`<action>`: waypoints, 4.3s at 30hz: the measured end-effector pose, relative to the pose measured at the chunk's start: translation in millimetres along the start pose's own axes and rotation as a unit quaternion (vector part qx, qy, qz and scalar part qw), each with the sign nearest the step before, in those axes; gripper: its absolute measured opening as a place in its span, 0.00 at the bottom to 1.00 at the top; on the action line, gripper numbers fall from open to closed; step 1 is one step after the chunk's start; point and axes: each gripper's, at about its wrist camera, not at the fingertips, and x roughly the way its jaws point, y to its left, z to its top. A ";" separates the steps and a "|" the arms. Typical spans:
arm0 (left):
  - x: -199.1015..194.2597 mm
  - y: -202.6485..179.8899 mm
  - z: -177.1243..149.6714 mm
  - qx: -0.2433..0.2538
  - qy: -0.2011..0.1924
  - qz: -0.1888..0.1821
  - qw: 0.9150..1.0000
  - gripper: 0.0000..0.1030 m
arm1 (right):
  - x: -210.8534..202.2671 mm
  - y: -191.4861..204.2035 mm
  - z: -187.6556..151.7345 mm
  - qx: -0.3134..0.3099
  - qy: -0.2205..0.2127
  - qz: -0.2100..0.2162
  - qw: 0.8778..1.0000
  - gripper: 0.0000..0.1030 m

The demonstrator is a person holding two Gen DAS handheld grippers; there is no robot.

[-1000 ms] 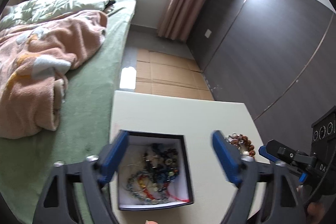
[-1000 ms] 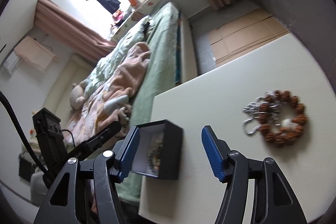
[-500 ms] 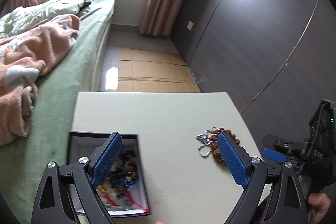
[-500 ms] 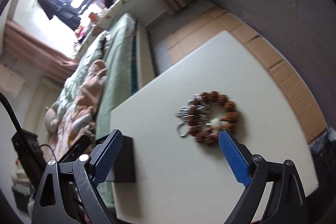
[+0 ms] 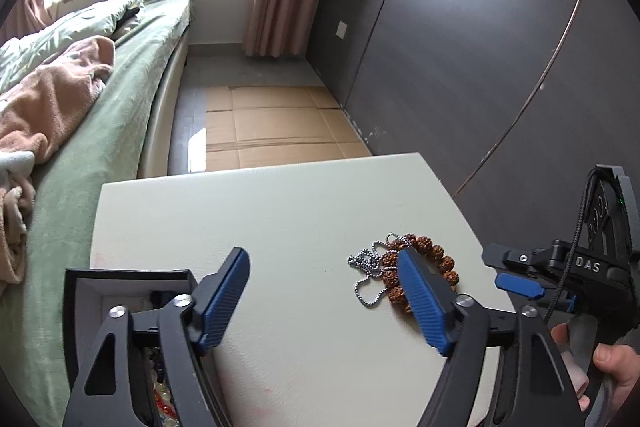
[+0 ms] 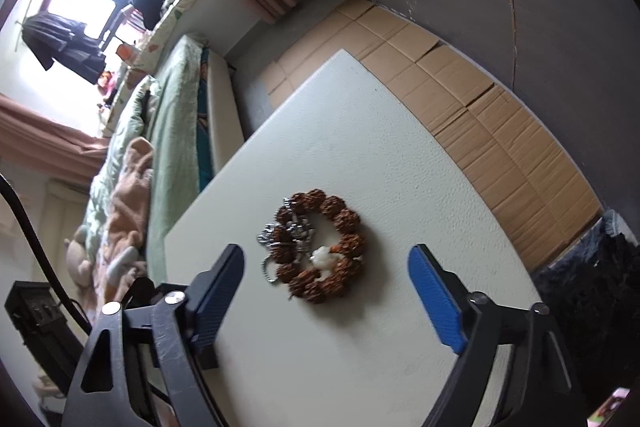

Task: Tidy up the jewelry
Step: 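Grasp the brown rudraksha bracelet with right gripper while left grasps the silver chain, then lift the silver chain with the left gripper while right lifts the rudraksha bracelet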

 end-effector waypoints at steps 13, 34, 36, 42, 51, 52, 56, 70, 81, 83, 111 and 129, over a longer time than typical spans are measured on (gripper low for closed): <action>11.6 4.8 3.9 -0.006 0.011 0.001 1.000 0.71 | 46.7 14.0 9.8 -0.063 0.037 -0.076 0.994 0.57; 47.5 -13.3 6.3 0.013 0.042 -0.008 0.999 0.65 | 26.4 5.2 -3.1 -0.122 0.032 -0.122 0.985 0.20; 57.3 -20.6 4.3 0.024 0.049 -0.010 0.998 0.65 | 28.9 5.1 -0.1 -0.117 0.035 -0.118 0.985 0.20; 85.3 -39.6 -8.6 0.053 0.079 -0.002 0.995 0.59 | 30.3 2.2 5.1 -0.111 0.040 -0.116 0.986 0.20; 105.1 -61.2 -21.1 0.095 0.080 0.015 0.992 0.59 | 23.3 -7.6 8.6 -0.101 0.041 -0.108 0.988 0.20; 105.4 -62.7 -21.9 0.100 0.075 0.018 0.992 0.59 | 22.9 -8.0 8.8 -0.100 0.041 -0.107 0.988 0.20; 105.1 -67.3 -24.5 0.125 0.058 0.049 0.989 0.12 | 20.7 -9.4 8.4 -0.101 0.040 -0.103 0.989 0.20; 4.8 -47.2 11.3 0.076 -0.041 -0.007 0.996 0.04 | 6.1 1.0 12.4 -0.102 0.025 -0.058 0.993 0.20; -90.1 -40.1 43.8 0.067 -0.130 0.002 0.989 0.04 | 8.5 10.2 9.4 -0.109 0.026 -0.053 0.992 0.20; -106.2 -42.0 50.2 0.072 -0.147 0.006 0.987 0.04 | 9.2 11.8 9.0 -0.110 0.027 -0.051 0.992 0.20; -272.4 -24.4 93.8 0.103 -0.286 0.087 0.949 0.02 | -18.5 82.7 -17.0 -0.149 -0.013 0.119 0.982 0.21; -238.4 30.0 84.1 0.078 -0.252 0.112 0.958 0.02 | -26.7 149.8 -57.7 -0.195 -0.023 0.240 0.951 0.21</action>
